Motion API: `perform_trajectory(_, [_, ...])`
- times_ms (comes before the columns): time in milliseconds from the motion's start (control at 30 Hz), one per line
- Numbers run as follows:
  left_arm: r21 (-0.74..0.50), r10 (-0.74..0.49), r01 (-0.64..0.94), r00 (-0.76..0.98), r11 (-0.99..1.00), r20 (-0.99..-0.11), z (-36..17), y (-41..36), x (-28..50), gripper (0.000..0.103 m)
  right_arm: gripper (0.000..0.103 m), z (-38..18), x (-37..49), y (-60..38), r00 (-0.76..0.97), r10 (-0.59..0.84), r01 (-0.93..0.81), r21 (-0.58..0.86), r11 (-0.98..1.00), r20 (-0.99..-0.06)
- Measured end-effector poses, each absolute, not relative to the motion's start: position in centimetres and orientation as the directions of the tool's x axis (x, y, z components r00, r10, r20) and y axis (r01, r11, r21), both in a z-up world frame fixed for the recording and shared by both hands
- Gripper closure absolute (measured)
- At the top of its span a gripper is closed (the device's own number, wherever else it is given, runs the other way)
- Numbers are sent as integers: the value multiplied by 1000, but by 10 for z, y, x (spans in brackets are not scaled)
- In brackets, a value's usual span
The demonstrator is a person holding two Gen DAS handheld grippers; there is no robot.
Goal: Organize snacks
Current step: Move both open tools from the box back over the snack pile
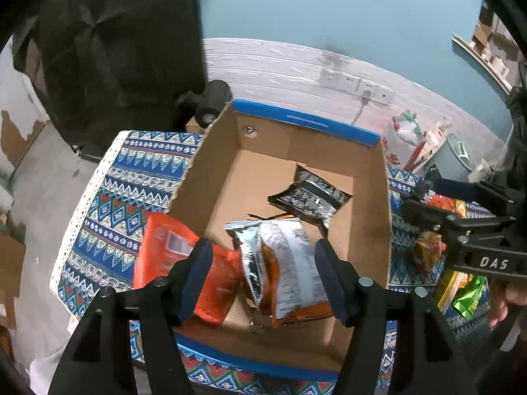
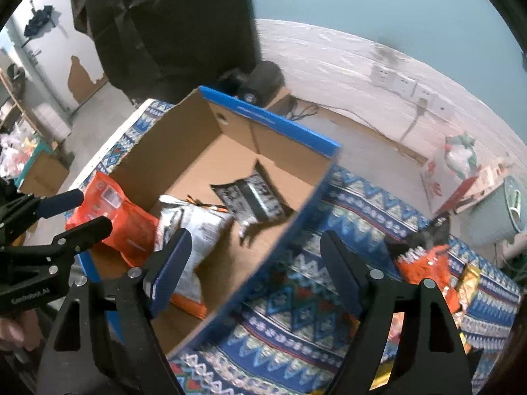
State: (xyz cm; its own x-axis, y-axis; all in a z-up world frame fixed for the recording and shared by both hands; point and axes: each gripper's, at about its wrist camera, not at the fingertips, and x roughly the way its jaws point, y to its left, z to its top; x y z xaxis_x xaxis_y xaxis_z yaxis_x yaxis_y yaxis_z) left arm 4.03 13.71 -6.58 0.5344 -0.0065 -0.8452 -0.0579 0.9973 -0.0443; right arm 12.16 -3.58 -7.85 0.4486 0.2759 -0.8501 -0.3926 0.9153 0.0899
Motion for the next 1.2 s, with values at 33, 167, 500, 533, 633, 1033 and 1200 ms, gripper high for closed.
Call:
perform_trajectory(33, [-41, -8, -50, 534, 998, -846, -66, 134, 40, 35, 22, -78, 120, -41, 452, 271, -386, 87, 918, -850])
perform_trajectory(167, [-39, -22, -21, 534, 999, -845, -65, 119, 40, 34, 22, -75, 112, -66, 460, 247, -350, 81, 933, -853])
perform_trajectory(500, [-15, -55, 79, 534, 997, -844, -63, 73, 38, 29, 22, -77, 91, -114, 468, 181, -293, 42, 955, -865])
perform_trajectory(533, [-11, -56, 87, 532, 996, -845, -63, 68, 38, 29, 22, -78, 89, -119, 468, 174, -285, 38, 958, -866])
perform_trajectory(633, [-2, -65, 119, 527, 993, -847, -63, 52, 37, 28, 22, -80, 81, -137, 465, 154, -261, 31, 965, -872])
perform_trajectory(1033, [56, -91, 267, 506, 962, -858, -74, -22, 33, 27, 22, -98, 52, -218, 439, 54, -116, 3, 993, -897])
perform_trajectory(1200, [68, -96, 304, 493, 950, -865, -81, -44, 32, 27, 22, -106, 43, -250, 421, 15, -46, -5, 999, -907])
